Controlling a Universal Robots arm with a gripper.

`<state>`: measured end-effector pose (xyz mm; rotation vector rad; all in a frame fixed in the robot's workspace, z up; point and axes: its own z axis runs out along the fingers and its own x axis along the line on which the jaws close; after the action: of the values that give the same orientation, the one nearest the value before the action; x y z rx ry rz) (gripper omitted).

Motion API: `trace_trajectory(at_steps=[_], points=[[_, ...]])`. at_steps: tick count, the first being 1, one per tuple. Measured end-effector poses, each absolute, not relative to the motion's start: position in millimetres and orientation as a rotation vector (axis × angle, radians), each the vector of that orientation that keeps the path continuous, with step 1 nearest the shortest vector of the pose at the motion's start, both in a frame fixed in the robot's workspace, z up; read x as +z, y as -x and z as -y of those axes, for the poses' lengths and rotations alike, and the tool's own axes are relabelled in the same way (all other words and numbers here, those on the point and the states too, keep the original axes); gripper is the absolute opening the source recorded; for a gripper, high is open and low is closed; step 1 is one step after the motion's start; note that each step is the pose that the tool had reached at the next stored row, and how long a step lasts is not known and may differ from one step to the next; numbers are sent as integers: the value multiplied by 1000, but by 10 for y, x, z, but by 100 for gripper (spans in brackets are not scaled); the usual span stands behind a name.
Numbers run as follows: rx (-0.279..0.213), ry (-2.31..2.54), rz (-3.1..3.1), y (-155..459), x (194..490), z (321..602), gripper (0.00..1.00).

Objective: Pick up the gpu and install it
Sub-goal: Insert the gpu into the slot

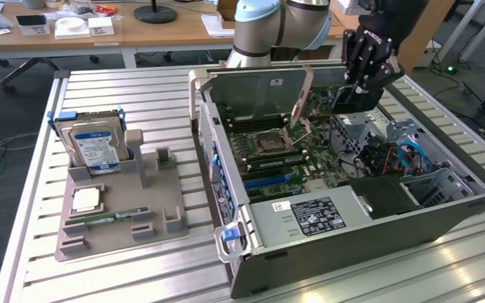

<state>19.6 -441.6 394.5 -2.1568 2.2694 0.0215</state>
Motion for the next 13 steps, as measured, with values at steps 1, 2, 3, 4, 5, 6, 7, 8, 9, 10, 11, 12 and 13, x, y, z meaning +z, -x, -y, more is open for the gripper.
trace_trajectory(at_steps=[1, 2, 3, 4, 5, 6, 7, 8, 9, 10, 11, 12, 13], points=[[22, 2157, -2269, -174, 3939, 4416, 27], [22, 2157, -2269, -152, 3933, 4415, 27], [22, 2157, -2269, -129, 3928, 4414, 27], [21, 2157, -2269, -107, 3923, 4414, 27], [21, 2157, -2269, -83, 3919, 4413, 27], [21, 2157, -2269, -62, 3914, 4413, 27], [21, 2157, -2270, -43, 3910, 4412, 27], [21, 2157, -2270, -30, 3907, 4411, 27], [21, 2157, -2270, -20, 3904, 4411, 27], [21, 2157, -2270, -14, 3902, 4411, 27], [21, 2157, -2270, -10, 3901, 4411, 27], [21, 2157, -2270, -10, 3901, 4412, 27], [21, 2157, -2269, -10, 3900, 4412, 27]])
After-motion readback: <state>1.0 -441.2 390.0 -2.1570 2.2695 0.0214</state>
